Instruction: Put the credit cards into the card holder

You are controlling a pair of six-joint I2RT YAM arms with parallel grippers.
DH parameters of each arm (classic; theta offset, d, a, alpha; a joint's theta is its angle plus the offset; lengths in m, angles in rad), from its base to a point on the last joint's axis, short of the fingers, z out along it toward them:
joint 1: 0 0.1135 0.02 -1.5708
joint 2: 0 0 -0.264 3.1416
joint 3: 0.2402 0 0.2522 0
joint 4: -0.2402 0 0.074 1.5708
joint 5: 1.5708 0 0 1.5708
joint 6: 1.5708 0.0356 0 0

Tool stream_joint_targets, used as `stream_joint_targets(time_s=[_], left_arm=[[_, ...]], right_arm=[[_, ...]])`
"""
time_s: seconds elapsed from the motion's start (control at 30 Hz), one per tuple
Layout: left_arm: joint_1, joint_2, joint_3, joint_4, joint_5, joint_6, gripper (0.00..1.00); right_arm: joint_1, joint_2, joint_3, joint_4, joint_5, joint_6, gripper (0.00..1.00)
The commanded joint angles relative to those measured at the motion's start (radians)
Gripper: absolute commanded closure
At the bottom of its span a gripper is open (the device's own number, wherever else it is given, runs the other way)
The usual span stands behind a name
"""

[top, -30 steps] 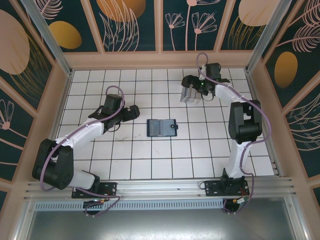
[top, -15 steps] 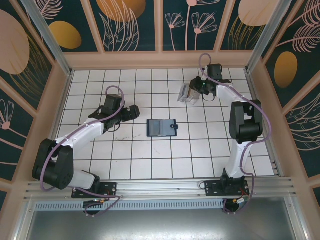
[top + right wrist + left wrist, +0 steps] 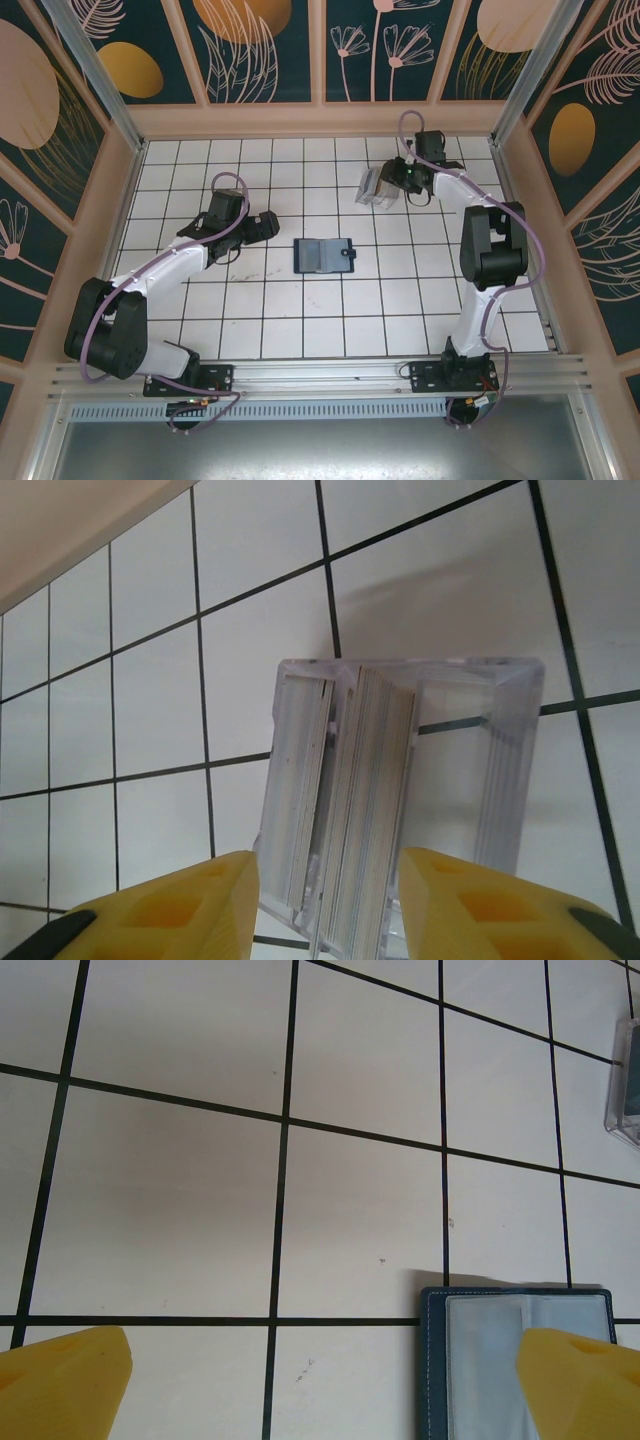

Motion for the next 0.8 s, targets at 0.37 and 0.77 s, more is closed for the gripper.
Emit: stream_joint_targets(time_s=[0.37, 0.77], left_arm=[[0.004, 0.009, 0.004, 0.018, -0.001, 0.015, 0.01], [0.003, -0.001, 0.006, 0.01, -0.018, 0.025, 0.01]], right_arm=[[0.011, 0.06, 0.047, -0.036, -0.006, 0.039, 0.57], [0.027, 0.1, 0.093, -0.036, -0.048, 0.044, 0.56]])
